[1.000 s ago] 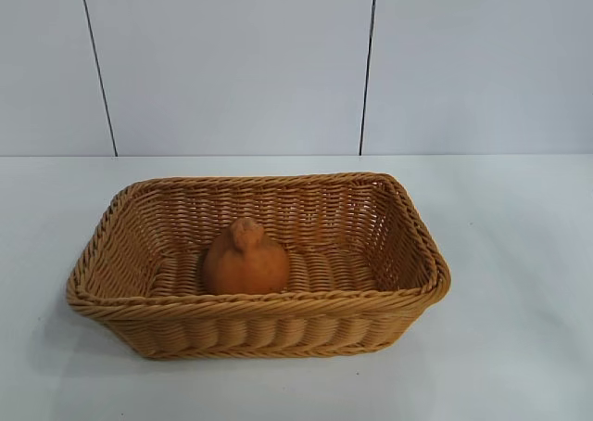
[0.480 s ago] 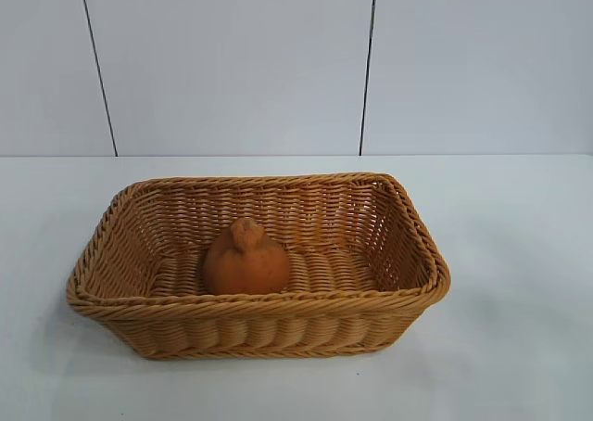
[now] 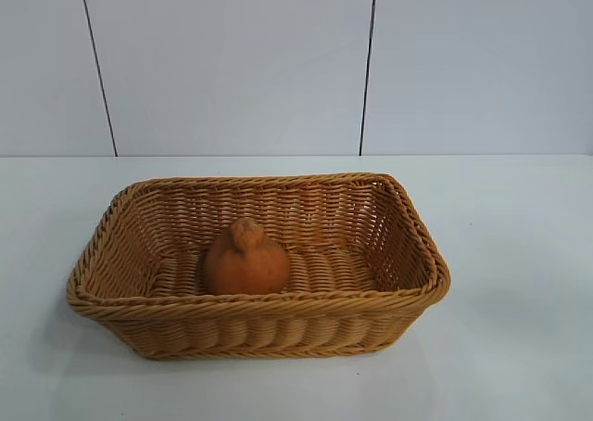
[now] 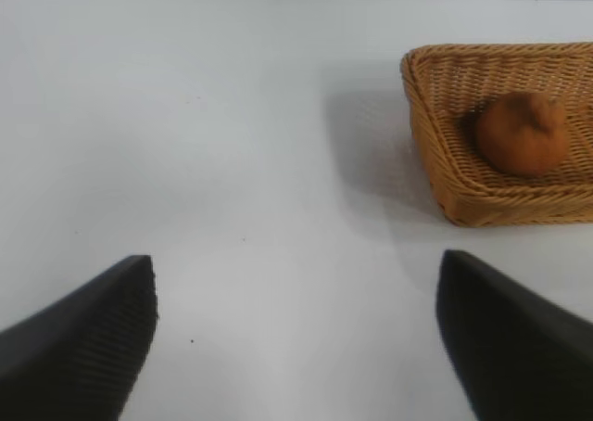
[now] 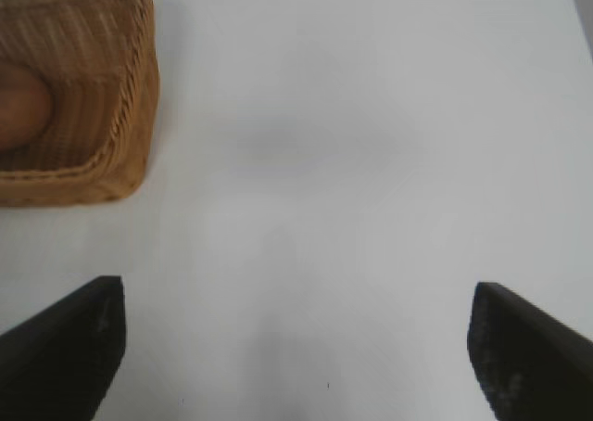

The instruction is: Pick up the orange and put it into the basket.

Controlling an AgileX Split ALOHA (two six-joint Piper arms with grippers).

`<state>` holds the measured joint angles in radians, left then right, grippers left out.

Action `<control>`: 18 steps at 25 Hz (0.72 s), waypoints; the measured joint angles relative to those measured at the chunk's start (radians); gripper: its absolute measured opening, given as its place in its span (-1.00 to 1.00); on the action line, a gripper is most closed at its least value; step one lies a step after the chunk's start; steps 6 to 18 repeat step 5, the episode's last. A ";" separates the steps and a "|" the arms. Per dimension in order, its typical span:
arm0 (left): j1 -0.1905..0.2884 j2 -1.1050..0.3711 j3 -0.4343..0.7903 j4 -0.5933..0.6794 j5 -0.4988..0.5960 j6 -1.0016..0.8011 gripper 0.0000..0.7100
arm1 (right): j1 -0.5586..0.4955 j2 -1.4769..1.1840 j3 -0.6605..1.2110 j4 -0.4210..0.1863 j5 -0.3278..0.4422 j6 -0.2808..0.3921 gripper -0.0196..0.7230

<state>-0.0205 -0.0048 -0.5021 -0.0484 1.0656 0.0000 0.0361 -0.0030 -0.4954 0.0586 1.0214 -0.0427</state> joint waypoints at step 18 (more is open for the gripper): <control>0.000 0.000 0.000 0.000 0.000 0.000 0.66 | 0.000 -0.003 0.000 0.000 0.000 0.000 0.92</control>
